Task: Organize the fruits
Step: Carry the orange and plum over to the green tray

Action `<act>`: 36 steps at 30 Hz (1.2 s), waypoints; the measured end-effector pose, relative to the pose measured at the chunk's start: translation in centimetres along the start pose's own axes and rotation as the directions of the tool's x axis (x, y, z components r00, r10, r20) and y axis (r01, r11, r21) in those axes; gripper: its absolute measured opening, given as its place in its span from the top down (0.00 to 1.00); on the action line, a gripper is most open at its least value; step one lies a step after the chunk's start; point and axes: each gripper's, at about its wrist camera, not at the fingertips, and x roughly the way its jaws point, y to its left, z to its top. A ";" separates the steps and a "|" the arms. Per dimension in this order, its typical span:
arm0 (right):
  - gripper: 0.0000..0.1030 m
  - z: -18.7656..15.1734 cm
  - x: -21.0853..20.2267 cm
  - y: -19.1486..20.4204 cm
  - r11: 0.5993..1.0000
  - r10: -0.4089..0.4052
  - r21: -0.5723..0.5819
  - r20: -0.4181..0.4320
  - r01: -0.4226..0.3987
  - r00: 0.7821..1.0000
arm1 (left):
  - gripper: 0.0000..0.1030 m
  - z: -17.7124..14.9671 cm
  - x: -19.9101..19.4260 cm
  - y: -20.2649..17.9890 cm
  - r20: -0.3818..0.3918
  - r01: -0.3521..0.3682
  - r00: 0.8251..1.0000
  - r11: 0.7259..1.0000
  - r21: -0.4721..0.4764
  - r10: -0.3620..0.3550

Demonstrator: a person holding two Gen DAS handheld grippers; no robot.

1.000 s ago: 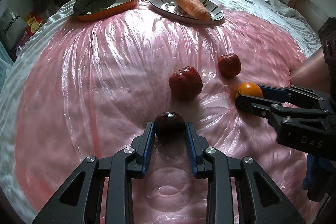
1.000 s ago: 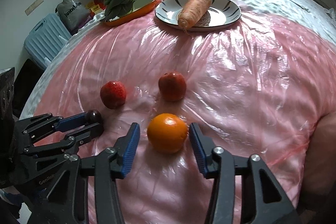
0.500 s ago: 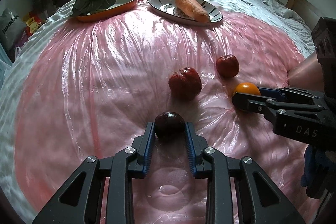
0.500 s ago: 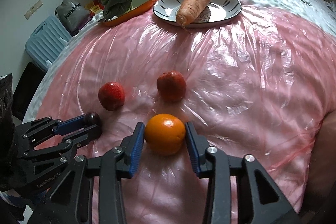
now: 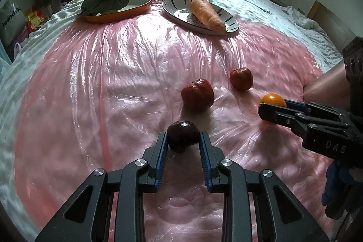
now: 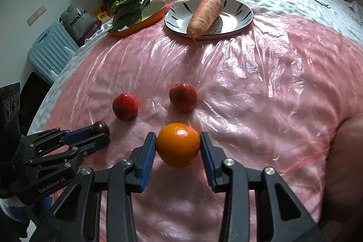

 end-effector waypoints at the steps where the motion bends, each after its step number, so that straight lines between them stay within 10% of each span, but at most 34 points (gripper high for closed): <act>1: 0.30 0.0 -0.1 0.0 1.000 0.000 0.001 0.001 0.000 1.000 | 0.77 0.0 -0.1 0.0 0.002 0.002 1.000 1.000 -0.001 -0.002; 36: 0.30 -9.8 -7.5 -0.5 0.998 0.000 0.058 -0.055 0.003 0.999 | 0.77 -3.9 -4.4 -6.9 -0.042 0.058 0.998 0.993 0.104 -0.054</act>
